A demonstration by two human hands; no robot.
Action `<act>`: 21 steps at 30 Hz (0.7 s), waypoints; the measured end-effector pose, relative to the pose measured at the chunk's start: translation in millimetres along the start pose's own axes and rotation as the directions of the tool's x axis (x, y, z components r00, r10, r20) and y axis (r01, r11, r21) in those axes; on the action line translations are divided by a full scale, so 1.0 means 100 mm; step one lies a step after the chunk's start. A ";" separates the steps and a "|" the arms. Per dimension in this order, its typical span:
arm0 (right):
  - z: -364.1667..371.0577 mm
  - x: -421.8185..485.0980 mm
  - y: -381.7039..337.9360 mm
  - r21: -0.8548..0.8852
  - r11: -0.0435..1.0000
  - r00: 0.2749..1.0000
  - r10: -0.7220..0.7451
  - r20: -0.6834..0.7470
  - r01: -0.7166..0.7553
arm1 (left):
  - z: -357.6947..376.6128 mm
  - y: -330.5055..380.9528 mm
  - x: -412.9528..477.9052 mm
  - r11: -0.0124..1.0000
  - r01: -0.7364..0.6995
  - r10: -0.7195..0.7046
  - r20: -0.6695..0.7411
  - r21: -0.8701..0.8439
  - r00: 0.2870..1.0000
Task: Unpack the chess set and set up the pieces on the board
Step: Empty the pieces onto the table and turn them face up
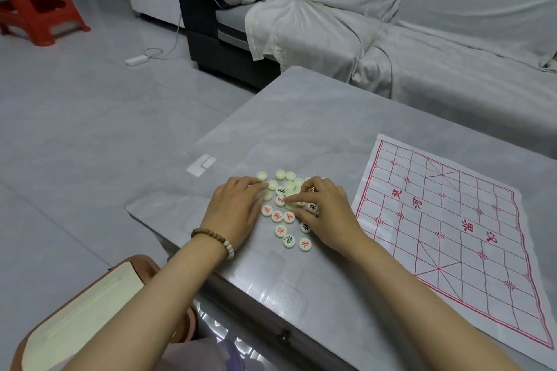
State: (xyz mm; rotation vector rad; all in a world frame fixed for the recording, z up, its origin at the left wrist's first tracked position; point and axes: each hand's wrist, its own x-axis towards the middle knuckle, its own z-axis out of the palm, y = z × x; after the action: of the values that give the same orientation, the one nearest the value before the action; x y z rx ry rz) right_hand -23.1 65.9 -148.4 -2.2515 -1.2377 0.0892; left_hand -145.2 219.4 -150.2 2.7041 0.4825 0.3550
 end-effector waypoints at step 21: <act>0.04 0.11 0.09 0.176 0.968 0.982 0.186 -0.032 -0.178 | -0.03 -0.09 0.11 0.989 0.077 -0.075 0.023 -0.127 0.997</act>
State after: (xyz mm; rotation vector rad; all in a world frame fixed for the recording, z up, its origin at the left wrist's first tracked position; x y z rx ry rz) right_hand -11.3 72.1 -154.1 -2.1966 -0.9575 0.2031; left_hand -138.1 232.2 -149.4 2.5558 0.5370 0.3288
